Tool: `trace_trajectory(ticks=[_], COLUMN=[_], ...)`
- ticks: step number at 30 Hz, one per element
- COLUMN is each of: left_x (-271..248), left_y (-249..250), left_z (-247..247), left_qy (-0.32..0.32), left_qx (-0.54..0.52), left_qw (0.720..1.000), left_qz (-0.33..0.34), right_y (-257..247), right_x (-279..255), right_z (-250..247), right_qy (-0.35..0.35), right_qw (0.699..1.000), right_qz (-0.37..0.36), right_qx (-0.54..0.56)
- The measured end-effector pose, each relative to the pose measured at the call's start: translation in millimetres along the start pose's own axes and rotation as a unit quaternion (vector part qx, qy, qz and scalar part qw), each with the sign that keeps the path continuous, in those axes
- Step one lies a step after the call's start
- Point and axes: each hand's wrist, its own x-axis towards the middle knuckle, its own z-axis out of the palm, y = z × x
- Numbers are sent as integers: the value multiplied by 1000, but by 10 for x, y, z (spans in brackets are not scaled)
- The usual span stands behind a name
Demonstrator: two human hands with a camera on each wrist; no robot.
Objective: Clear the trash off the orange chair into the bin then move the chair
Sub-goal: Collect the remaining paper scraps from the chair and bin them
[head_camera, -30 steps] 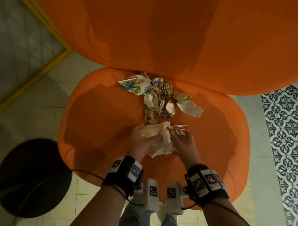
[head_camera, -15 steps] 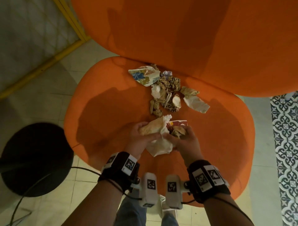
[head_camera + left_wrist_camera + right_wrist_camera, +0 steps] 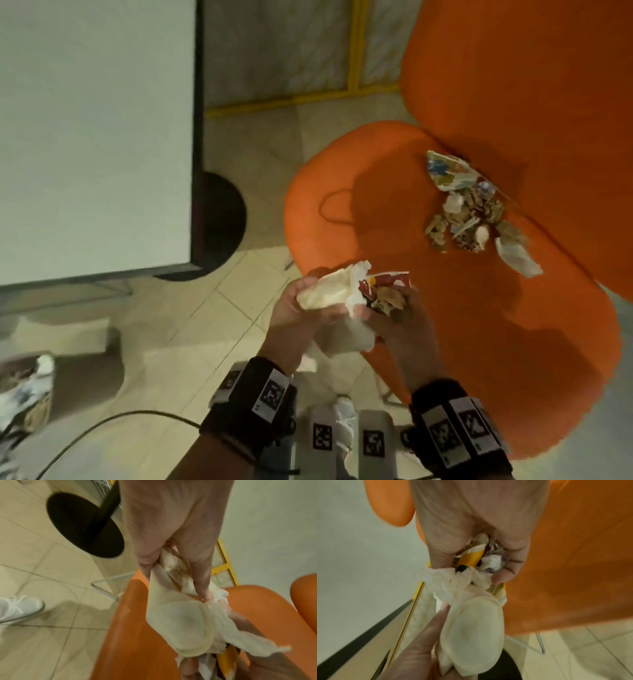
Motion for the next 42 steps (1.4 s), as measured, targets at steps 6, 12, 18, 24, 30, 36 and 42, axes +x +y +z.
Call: trace_trajectory(ticks=[6, 12, 18, 24, 30, 36, 42], left_x=[-606, -1304, -1727, -1465, -891, -490, -143], left_y=[-106, -289, -616, -949, -1162, -1365, -1436], left_z=[-1274, -2853, -4591, -6328, -7484, -8002, -8089], left_qy=[171, 311, 424, 417, 402, 398, 345], left_qx=[-45, -120, -221, -213, -239, -151, 52], left_qw=[983, 939, 875, 882, 884, 905, 932], left_qz=[50, 81, 79, 57, 15, -18, -99], right_y=[228, 674, 1311, 2213, 2978, 3363, 3748], right_x=[-361, -790, -1318, -1318, -989, -640, -304], right_z=[1191, 2834, 4664, 6212, 7271, 7753, 7914], right_qy=[-122, -257, -379, -378, -335, -331, -334], right_qw=[991, 954, 902, 884, 883, 855, 768], right_qz=[-4, 21, 45, 55, 81, 122, 69], right_qx=[-63, -150, -200, -269, -318, -381, -542])
